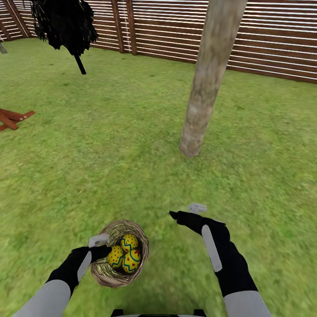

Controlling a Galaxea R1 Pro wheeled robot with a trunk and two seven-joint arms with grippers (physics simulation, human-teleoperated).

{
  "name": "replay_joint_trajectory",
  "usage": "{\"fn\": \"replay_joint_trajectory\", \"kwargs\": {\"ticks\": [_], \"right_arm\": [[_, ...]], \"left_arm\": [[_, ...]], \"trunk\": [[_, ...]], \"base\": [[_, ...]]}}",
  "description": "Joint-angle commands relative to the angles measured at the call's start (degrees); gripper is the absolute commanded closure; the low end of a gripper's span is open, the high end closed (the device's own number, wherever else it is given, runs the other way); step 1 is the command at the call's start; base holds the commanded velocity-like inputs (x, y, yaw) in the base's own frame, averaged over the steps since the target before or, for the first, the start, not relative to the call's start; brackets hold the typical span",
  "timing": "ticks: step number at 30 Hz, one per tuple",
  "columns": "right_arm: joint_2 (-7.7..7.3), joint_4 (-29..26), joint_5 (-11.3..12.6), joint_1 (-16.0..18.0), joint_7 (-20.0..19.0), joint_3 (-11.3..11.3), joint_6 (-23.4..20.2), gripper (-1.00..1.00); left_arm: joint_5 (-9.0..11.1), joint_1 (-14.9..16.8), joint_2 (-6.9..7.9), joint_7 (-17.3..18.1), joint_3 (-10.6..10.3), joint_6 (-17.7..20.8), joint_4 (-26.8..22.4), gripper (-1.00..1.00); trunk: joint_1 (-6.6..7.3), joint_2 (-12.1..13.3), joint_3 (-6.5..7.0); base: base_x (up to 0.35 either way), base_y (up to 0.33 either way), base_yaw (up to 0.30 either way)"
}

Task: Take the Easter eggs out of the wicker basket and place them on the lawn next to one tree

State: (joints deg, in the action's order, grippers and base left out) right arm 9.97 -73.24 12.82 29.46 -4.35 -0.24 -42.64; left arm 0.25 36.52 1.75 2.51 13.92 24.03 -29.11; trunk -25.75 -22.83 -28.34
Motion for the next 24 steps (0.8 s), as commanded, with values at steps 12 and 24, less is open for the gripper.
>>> {"fn": "replay_joint_trajectory", "kwargs": {"ticks": [12, 24], "right_arm": [[0.02, -5.98, 3.43, -1.33, -0.74, 1.34, -3.70, -1.00], [0.02, -5.78, 3.52, -1.33, -0.83, 1.31, -3.70, -1.00]], "left_arm": [[0.14, 4.98, 0.13, 0.22, 0.68, 5.55, 2.94, -1.00], [0.11, 5.05, 0.03, 0.22, 0.67, 2.78, 3.09, -1.00]], "trunk": [[-0.03, -0.09, -0.11], [-0.03, -0.09, -1.07]], "base": [[0.000, 0.000, 0.000], [0.000, 0.000, 0.000]]}}
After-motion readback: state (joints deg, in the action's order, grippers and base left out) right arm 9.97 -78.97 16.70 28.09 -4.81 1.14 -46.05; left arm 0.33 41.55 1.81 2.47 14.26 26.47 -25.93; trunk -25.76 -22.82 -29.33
